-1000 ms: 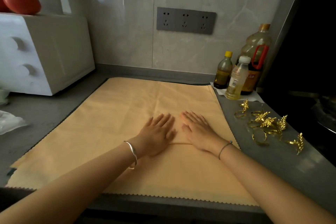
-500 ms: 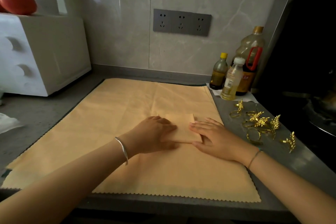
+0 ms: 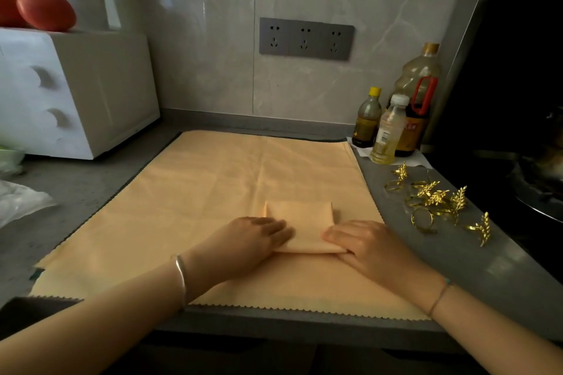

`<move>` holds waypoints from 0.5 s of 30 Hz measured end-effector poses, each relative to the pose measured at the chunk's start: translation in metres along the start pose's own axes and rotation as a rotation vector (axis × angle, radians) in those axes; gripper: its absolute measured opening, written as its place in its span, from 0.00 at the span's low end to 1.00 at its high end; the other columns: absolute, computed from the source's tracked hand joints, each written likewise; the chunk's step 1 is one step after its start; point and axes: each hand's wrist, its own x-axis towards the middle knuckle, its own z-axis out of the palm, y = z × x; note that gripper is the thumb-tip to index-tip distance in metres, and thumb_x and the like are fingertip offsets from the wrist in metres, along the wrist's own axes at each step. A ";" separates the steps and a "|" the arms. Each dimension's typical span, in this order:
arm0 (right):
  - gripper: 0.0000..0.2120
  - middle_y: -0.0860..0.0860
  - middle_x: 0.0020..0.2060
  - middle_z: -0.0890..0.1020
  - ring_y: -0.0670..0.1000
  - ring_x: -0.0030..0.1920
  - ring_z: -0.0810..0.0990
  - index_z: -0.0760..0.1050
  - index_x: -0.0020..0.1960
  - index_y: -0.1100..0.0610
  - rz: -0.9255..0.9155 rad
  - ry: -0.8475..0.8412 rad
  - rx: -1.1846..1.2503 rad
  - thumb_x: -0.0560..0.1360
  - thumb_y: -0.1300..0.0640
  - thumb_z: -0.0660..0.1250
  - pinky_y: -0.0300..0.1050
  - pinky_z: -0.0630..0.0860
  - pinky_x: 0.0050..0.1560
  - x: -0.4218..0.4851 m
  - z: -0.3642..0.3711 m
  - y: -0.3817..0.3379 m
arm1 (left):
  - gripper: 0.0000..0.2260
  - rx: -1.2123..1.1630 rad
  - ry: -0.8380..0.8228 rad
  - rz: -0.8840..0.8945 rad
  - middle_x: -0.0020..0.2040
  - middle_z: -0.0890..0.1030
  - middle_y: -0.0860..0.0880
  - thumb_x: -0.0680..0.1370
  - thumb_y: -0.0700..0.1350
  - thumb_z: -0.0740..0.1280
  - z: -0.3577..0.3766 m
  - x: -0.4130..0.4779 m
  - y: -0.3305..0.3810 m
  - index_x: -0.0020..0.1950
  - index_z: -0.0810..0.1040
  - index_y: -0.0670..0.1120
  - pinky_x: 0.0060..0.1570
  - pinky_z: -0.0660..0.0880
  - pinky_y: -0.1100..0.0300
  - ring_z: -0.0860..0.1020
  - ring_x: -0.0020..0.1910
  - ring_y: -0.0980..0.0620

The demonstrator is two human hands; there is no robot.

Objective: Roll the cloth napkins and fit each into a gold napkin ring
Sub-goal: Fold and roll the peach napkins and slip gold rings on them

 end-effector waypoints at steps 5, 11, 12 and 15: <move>0.16 0.42 0.47 0.82 0.39 0.48 0.78 0.81 0.53 0.50 0.261 0.009 0.308 0.68 0.62 0.75 0.32 0.74 0.51 -0.003 -0.001 0.003 | 0.21 -0.222 0.186 -0.061 0.72 0.66 0.55 0.80 0.45 0.60 0.008 -0.012 -0.009 0.73 0.62 0.56 0.67 0.65 0.60 0.66 0.70 0.55; 0.07 0.47 0.38 0.83 0.40 0.38 0.77 0.79 0.46 0.51 0.650 0.067 0.798 0.69 0.58 0.73 0.34 0.72 0.42 0.016 0.004 0.009 | 0.08 -0.554 0.382 -0.381 0.47 0.82 0.55 0.76 0.53 0.66 0.009 -0.010 -0.018 0.51 0.82 0.53 0.43 0.70 0.69 0.77 0.43 0.59; 0.06 0.48 0.36 0.82 0.40 0.35 0.77 0.78 0.44 0.53 0.692 0.091 0.823 0.70 0.58 0.73 0.33 0.71 0.40 0.020 0.006 0.010 | 0.08 -0.629 0.406 -0.417 0.42 0.82 0.55 0.76 0.53 0.66 0.009 -0.007 -0.018 0.45 0.82 0.51 0.39 0.69 0.70 0.75 0.39 0.61; 0.06 0.49 0.30 0.81 0.40 0.30 0.76 0.77 0.39 0.57 0.795 0.183 0.861 0.69 0.58 0.74 0.31 0.69 0.34 0.029 0.012 0.010 | 0.11 -0.871 0.417 -0.536 0.32 0.79 0.53 0.73 0.54 0.69 0.009 0.003 -0.023 0.38 0.82 0.48 0.32 0.67 0.68 0.72 0.30 0.59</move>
